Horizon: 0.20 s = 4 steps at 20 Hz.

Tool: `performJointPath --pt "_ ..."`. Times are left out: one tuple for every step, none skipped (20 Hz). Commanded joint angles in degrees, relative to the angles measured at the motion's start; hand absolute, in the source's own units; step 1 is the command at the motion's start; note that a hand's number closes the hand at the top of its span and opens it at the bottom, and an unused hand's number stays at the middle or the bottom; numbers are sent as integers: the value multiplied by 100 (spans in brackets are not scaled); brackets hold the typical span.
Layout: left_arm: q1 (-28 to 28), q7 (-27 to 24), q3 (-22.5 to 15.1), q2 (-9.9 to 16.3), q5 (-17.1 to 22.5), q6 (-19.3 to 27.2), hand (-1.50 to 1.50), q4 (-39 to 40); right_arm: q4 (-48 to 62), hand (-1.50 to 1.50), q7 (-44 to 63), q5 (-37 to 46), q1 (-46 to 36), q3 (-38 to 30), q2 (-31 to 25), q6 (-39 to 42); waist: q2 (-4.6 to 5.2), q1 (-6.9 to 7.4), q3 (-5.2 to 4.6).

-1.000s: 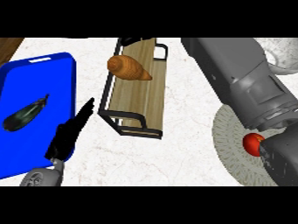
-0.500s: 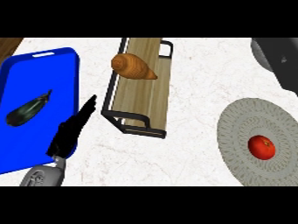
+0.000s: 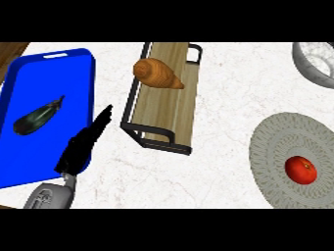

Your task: Pick the croissant from the placemat and place it in the tiered shelf

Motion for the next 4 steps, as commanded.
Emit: performJointPath --pt "-98 30 45 31 54 -64 0 -21 -93 -150 -272 151 244 143 -141 322 28 50 4" --pt "-94 23 -74 -94 -23 0 0 24 -116 -150 -208 159 115 145 -189 308 31 62 -1" --pt "-67 43 44 81 67 -125 0 -21 -105 -150 -211 194 184 173 -327 413 41 113 4" --pt "-183 63 -80 -68 -32 -25 0 -42 -154 -150 -287 282 207 259 -252 351 50 93 4"
